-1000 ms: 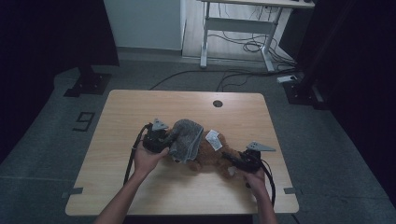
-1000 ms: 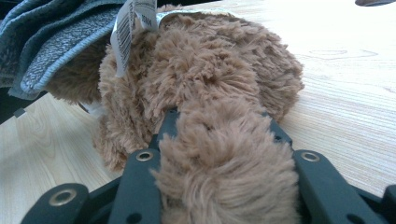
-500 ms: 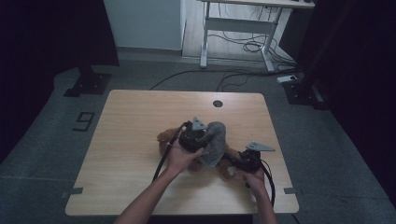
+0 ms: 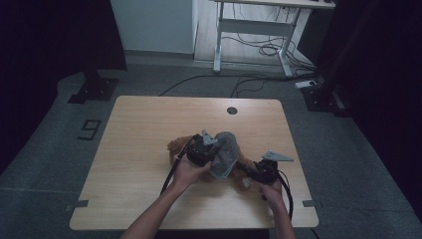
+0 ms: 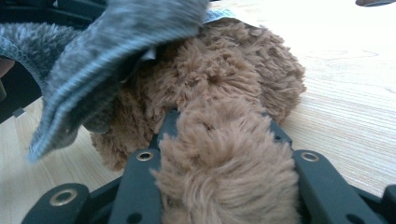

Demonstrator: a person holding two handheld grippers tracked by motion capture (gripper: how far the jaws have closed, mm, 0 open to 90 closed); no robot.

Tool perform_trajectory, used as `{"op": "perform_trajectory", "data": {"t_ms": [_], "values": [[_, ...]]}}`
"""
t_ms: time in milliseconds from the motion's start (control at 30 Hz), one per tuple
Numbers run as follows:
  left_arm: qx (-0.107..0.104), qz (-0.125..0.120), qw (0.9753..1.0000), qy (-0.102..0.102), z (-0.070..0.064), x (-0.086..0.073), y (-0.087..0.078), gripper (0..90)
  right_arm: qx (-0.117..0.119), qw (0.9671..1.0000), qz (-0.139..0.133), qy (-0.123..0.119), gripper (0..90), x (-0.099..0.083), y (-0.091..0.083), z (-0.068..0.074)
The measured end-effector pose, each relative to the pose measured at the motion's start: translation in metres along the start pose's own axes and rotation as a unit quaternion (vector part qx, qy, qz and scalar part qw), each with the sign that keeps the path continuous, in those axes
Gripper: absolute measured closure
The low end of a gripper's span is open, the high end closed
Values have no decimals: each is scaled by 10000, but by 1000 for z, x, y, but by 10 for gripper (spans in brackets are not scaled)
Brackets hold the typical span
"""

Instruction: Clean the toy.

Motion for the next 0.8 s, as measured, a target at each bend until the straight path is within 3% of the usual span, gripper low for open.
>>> {"op": "perform_trajectory", "data": {"t_ms": [233, 367, 467, 600, 700, 800], "values": [[204, -141, 9996, -150, 26, -7, -23, 790, 27, 10000, 1, -14, 621, 0, 0, 0], [427, -80, 9986, -288, 47, -15, -35, 789, 22, 10000, 6, -14, 621, 0, 0, 0], [224, -173, 9979, -591, 54, -18, -41, 788, 25, 10000, 11, 16, 621, 0, 0, -1], [14, -440, 9979, -470, 37, -2, -45, 789, -2, 10000, -6, 24, 621, 0, 1, -1], [-188, -585, 9978, -257, 11, 19, -41, 789, -16, 10000, -21, 27, 621, 0, 1, -1], [-370, -567, 9977, -71, -14, 36, -26, 789, -20, 10000, -12, 24, 621, 0, 1, 0]]}}
Point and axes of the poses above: each handheld gripper's, and its own axes: y roughly forward along the jaws, x roughly out of its top, z roughly to its left, the point moved 7 cm from there along y, roughly forward along the jaws, and after that the axes turned 8 degrees about -z, right-handed, at the moved point
